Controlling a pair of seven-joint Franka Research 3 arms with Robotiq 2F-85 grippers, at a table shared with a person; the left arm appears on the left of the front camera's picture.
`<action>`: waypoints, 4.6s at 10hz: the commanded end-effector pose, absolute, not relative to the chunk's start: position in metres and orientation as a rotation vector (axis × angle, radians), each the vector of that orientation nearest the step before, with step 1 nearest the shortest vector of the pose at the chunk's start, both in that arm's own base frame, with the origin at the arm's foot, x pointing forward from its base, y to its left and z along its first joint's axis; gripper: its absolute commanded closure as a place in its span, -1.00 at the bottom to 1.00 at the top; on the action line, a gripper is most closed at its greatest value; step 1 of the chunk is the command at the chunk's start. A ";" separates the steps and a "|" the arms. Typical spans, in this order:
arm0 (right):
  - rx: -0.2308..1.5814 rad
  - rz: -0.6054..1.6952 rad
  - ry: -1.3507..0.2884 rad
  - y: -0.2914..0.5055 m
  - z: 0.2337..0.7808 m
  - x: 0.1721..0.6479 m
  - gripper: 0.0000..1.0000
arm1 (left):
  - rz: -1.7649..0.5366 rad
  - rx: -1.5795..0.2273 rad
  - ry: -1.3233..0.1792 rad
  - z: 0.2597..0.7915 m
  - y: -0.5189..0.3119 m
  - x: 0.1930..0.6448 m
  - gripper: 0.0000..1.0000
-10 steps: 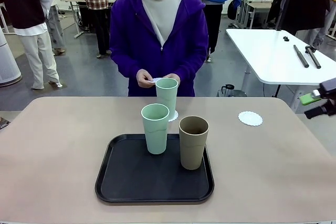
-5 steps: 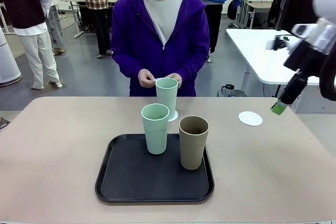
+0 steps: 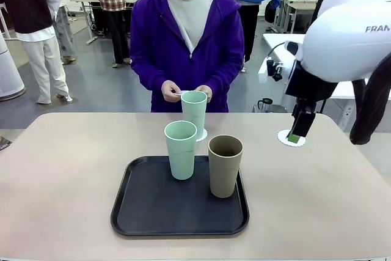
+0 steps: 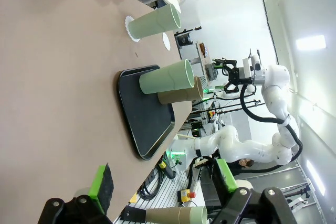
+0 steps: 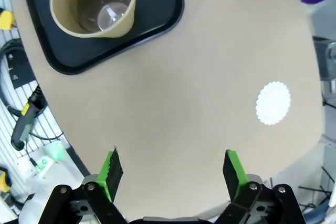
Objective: Place coasters on the table and set cups on them.
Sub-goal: Take one Reusable plastic cup from the Flat Tray and place it on a coaster set by the human.
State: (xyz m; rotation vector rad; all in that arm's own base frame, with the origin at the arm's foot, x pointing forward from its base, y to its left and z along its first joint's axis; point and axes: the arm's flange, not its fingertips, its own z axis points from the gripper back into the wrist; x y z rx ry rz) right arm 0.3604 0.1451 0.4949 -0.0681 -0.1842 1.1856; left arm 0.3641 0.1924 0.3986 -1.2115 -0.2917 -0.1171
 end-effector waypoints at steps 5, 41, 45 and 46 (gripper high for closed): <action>-0.055 1.187 -0.197 0.142 0.499 0.361 -1.00 | -0.135 -1.220 -0.304 0.400 0.195 0.364 -1.00; 1.138 1.345 -0.847 0.134 0.251 0.423 -1.00 | -0.135 -1.220 -0.304 0.400 0.195 0.364 -1.00; 1.162 1.357 -0.826 0.133 0.250 0.423 -1.00 | -0.135 -1.220 -0.304 0.400 0.195 0.364 -1.00; 1.174 1.361 -0.819 0.133 0.249 0.422 -1.00 | -0.135 -1.220 -0.304 0.400 0.195 0.364 -1.00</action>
